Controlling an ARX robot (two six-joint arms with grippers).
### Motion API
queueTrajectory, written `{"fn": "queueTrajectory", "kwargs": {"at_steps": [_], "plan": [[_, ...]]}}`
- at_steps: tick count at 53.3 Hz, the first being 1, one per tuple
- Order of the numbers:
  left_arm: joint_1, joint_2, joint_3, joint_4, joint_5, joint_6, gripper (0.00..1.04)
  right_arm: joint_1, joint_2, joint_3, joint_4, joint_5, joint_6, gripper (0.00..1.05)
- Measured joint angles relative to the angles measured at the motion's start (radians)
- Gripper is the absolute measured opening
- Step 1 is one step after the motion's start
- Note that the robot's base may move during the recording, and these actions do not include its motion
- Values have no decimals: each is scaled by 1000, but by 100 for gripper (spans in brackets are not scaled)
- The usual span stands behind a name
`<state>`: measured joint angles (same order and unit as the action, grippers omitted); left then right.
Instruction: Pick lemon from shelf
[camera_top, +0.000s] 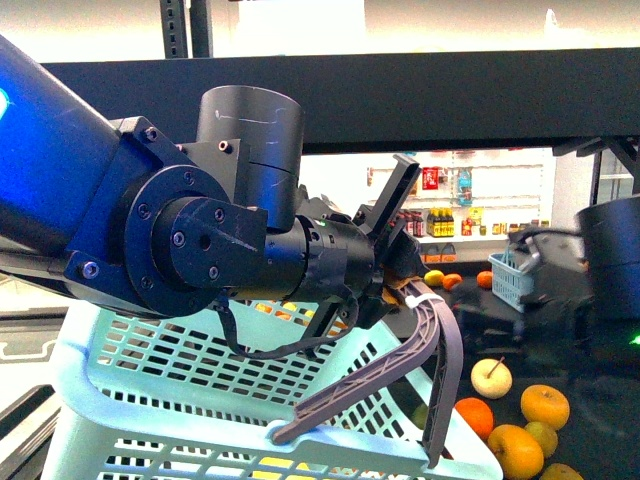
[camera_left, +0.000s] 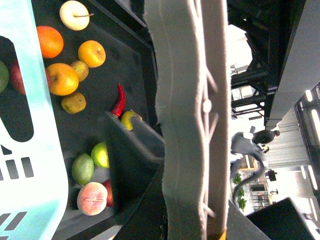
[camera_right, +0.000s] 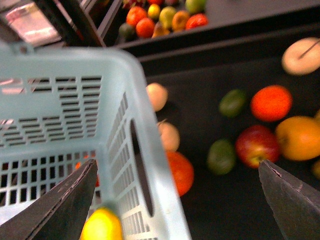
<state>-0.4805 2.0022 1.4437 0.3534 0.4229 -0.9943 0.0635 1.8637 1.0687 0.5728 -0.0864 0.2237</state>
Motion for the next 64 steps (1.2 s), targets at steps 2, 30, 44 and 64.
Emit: {"fn": "queueTrajectory", "kwargs": {"at_steps": [2, 30, 44, 64], "plan": [[0, 0, 0, 0, 0, 1, 9, -16, -46, -38, 21, 1, -16, 97], [0, 0, 0, 0, 0, -2, 9, -62, -1041, -790, -99, 120, -176, 88], [0, 0, 0, 0, -1, -2, 9, -63, -1712, -961, -574, 82, -214, 44], [0, 0, 0, 0, 1, -5, 9, -63, -1810, -1009, -580, 86, -220, 2]]}}
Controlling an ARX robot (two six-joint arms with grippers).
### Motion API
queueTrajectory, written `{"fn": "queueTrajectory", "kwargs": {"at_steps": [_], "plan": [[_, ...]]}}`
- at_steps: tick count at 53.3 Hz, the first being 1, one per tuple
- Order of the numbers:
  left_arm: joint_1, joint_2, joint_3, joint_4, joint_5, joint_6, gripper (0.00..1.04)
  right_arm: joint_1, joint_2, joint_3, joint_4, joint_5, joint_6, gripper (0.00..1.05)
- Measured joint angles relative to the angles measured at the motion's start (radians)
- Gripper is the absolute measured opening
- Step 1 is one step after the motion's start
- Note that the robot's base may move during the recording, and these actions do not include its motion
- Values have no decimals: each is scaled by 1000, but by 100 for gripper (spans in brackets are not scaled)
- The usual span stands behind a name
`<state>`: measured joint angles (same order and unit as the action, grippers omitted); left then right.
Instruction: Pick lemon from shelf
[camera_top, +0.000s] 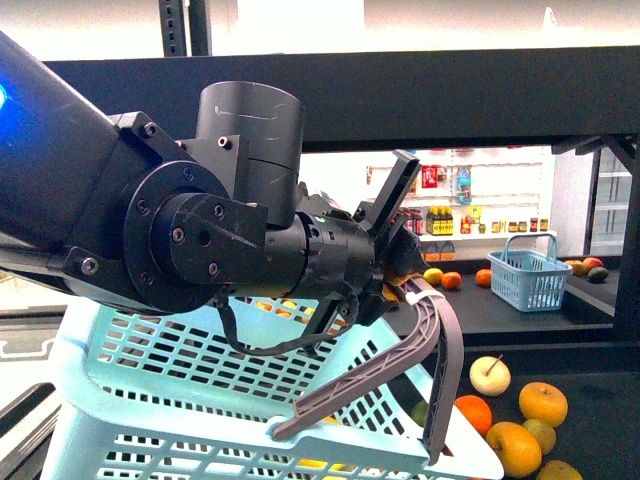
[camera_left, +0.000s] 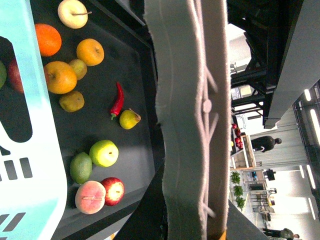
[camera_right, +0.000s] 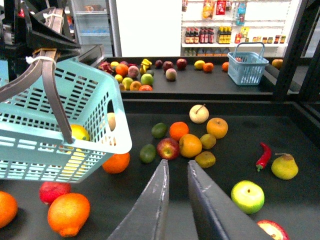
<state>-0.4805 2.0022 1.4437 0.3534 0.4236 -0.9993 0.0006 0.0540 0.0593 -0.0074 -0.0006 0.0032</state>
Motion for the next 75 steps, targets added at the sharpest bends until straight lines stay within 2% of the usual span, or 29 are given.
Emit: {"fn": "queueTrajectory", "kwargs": {"at_steps": [30, 60, 62, 67, 75], "plan": [[0, 0, 0, 0, 0, 0, 9, 0, -47, -44, 6, 0, -1, 2], [0, 0, 0, 0, 0, 0, 9, 0, -47, -44, 6, 0, -1, 95], [0, 0, 0, 0, 0, 0, 9, 0, -47, -44, 6, 0, 0, 98], [0, 0, 0, 0, -9, 1, 9, 0, -47, -44, 6, 0, -1, 97], [-2, 0, 0, 36, -180, -21, 9, 0, -47, -44, 6, 0, -1, 97]]}}
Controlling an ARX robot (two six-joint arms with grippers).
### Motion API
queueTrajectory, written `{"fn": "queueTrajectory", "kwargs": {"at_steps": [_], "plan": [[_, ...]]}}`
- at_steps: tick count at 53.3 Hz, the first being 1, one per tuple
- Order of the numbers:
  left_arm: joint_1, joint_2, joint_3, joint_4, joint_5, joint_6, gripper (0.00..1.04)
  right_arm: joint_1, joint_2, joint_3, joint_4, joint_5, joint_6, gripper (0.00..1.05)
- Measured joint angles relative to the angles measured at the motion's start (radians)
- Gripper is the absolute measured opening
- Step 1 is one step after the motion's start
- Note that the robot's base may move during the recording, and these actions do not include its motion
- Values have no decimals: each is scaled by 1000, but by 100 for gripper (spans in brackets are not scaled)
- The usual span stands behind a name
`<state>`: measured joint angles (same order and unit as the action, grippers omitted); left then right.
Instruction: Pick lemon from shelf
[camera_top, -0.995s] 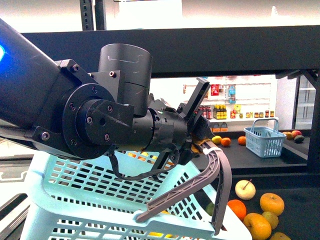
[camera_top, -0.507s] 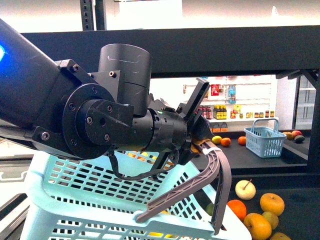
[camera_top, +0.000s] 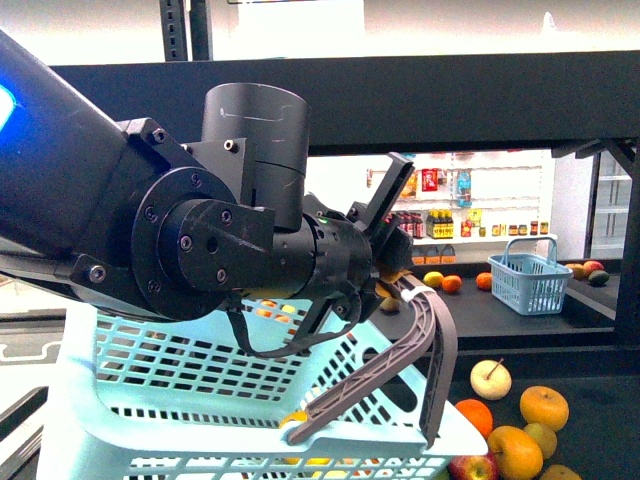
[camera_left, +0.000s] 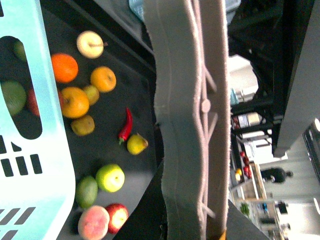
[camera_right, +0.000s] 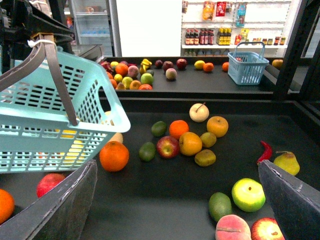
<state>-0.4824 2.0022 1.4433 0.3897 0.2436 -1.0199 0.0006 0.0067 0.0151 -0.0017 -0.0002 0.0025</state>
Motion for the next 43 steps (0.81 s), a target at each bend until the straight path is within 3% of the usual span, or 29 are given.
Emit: {"fn": "queueTrajectory", "kwargs": {"at_steps": [10, 29, 36, 43], "plan": [[58, 0, -1, 95, -101, -74, 9, 0, 0, 0, 0, 0, 0, 97], [335, -54, -111, 381, -398, -349, 9, 0, 0, 0, 0, 0, 0, 97], [431, -61, -145, 422, -410, -375, 9, 0, 0, 0, 0, 0, 0, 97], [512, -61, -185, 487, -357, -408, 9, 0, 0, 0, 0, 0, 0, 97]]}}
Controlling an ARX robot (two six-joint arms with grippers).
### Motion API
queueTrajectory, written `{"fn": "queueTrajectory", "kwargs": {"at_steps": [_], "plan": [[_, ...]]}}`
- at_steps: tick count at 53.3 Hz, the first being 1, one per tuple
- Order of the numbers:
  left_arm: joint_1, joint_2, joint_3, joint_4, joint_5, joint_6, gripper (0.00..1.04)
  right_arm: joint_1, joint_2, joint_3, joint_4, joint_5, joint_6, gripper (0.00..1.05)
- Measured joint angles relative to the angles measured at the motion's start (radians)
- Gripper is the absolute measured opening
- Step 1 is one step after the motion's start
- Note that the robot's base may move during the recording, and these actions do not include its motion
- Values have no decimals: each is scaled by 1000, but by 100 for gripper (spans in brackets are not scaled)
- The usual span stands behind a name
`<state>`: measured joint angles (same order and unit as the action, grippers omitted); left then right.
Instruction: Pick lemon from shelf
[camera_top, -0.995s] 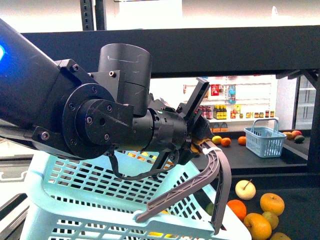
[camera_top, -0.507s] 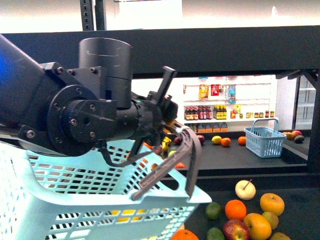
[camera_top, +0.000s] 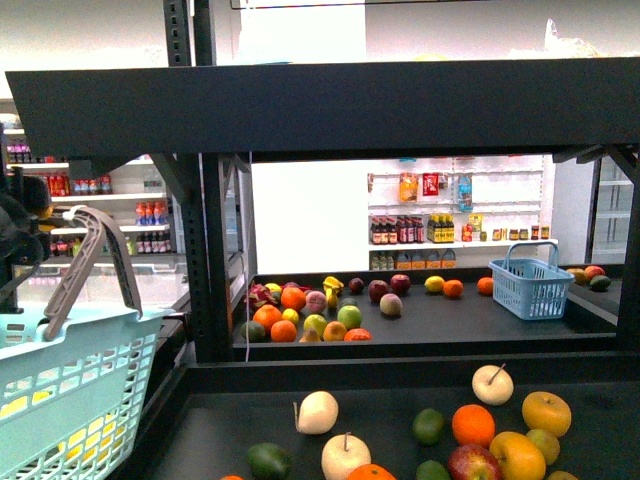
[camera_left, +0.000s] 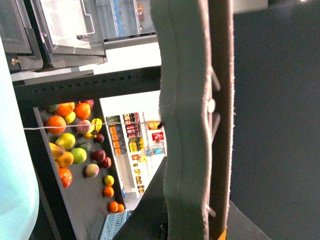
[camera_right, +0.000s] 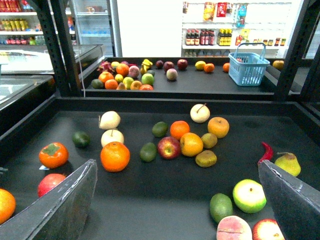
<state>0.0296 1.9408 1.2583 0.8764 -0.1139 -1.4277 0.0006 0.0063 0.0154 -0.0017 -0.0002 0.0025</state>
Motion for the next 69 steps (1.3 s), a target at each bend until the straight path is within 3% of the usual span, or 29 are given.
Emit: {"fn": "queueTrajectory", "kwargs": {"at_steps": [10, 28, 49, 69], "plan": [[106, -4, -36, 160, 114, -60, 9, 0, 0, 0, 0, 0, 0, 97], [240, -11, -145, 288, 135, -84, 9, 0, 0, 0, 0, 0, 0, 97], [272, 8, -280, 495, 169, -141, 9, 0, 0, 0, 0, 0, 0, 97], [288, 42, -298, 511, 174, -165, 9, 0, 0, 0, 0, 0, 0, 97]]}}
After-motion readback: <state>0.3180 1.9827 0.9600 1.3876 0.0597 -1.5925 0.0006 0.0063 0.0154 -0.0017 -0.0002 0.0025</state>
